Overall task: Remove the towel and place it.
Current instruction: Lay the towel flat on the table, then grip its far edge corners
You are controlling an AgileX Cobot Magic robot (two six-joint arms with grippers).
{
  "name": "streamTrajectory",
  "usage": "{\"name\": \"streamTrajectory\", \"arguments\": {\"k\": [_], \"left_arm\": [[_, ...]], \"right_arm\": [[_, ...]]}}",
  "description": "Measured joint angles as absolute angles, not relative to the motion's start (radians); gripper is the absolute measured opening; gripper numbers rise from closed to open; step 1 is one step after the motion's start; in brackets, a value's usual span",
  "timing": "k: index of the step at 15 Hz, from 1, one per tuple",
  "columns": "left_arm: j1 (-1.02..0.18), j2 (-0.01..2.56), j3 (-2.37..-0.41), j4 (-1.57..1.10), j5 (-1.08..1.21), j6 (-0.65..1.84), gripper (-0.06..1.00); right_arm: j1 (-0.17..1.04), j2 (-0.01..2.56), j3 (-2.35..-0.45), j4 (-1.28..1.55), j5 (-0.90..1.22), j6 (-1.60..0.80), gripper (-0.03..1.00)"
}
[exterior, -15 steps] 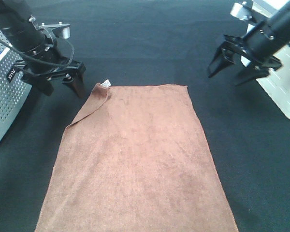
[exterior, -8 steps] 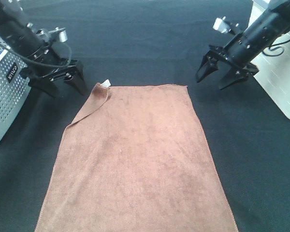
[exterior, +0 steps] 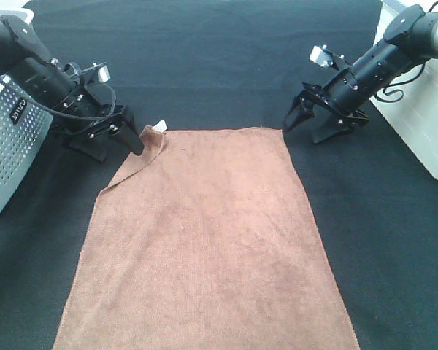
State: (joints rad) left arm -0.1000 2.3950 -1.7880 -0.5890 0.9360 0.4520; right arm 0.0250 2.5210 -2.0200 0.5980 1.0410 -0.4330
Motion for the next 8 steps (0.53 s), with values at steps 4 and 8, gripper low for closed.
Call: {"name": "streamTrajectory", "arguments": {"k": [4,8], "left_arm": [[-0.1,2.397,-1.788,-0.607,0.904,0.45,0.81],[-0.147,2.403,-1.788,-0.659,0.834,0.452,0.81]], "right_arm": [[0.043,2.537,-2.047,0.59,1.012,-0.417,0.76],[0.089,2.537,-2.047,0.554,0.941,-0.373,0.75]]}}
